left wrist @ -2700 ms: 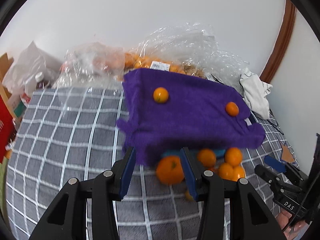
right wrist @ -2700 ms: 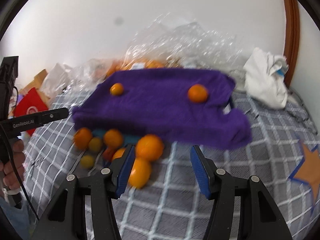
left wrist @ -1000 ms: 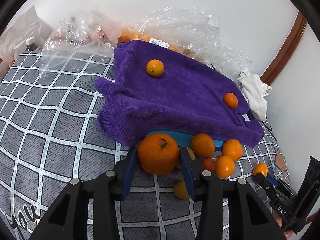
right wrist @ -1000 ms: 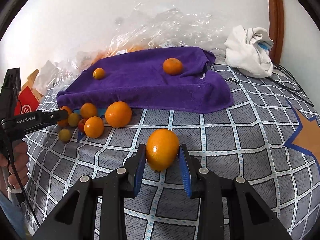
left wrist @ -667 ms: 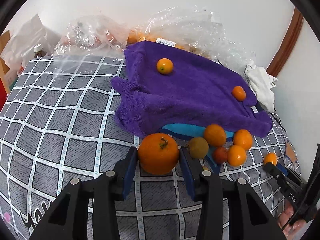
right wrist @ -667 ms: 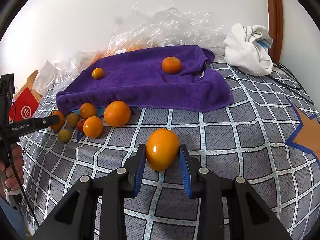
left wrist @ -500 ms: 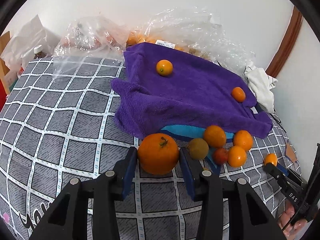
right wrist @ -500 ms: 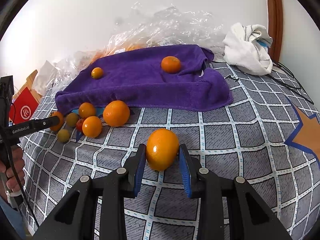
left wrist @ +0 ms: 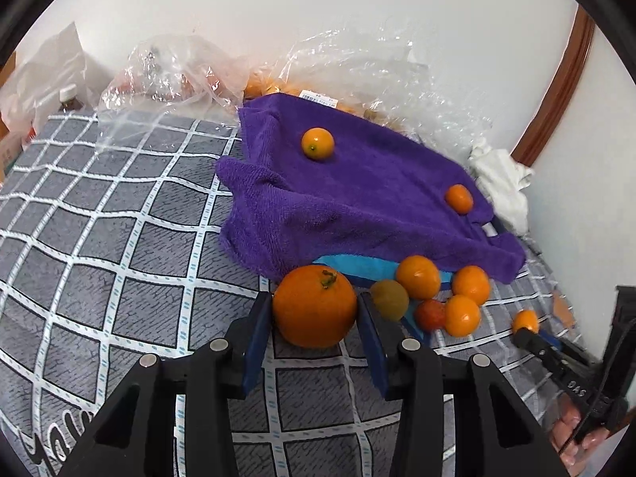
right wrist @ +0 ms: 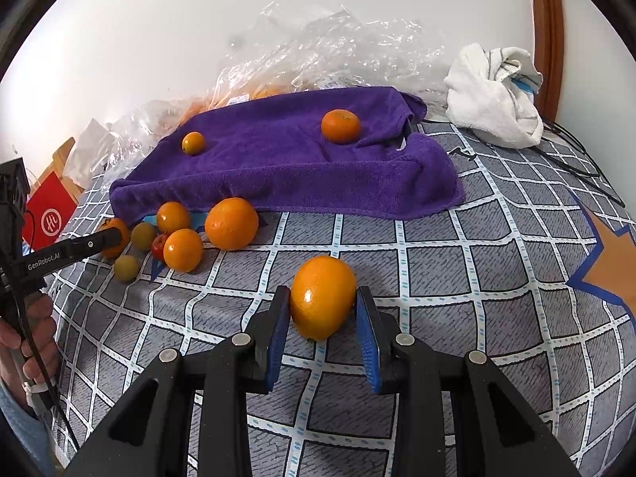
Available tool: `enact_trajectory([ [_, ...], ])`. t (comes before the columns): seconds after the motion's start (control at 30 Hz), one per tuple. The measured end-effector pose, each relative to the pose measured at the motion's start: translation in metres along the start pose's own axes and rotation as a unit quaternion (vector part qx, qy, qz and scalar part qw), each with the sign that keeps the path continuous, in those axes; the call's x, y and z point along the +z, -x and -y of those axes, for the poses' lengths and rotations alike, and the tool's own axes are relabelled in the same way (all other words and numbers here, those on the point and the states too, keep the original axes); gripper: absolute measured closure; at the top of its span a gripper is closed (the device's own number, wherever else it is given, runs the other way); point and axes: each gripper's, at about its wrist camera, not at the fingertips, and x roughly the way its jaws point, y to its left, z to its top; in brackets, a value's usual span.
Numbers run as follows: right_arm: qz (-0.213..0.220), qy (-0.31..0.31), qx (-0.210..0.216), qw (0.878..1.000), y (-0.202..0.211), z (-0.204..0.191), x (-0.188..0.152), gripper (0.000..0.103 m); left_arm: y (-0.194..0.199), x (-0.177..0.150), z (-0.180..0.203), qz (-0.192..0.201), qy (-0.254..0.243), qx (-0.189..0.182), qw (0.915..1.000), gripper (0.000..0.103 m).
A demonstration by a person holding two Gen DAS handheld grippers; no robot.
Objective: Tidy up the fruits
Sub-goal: 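Lift both held oranges and carry them over the purple towel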
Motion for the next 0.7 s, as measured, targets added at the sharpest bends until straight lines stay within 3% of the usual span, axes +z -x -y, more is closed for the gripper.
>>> enact_trajectory([
  [0.2, 0.02, -0.017, 0.016, 1.0, 0.008, 0.007, 0.0, 0.07, 0.011, 0.003, -0.007, 0.026, 0.015, -0.017, 0.9994, 0.063],
  [0.4, 0.014, -0.033, 0.024, 0.999, 0.014, 0.01, 0.01, 0.07, 0.026, 0.012, -0.003, 0.033, -0.007, 0.02, 0.9992, 0.063],
  [0.5, 0.033, -0.012, 0.008, 0.999, 0.029, 0.002, 0.027, 0.07, 0.041, 0.023, 0.002, 0.043, -0.027, 0.035, 0.9981, 0.063],
  [0.7, 0.075, 0.028, -0.004, 0.997, 0.046, -0.011, 0.073, 0.07, 0.064, 0.056, 0.014, 0.065, -0.035, 0.02, 0.9971, 0.063],
])
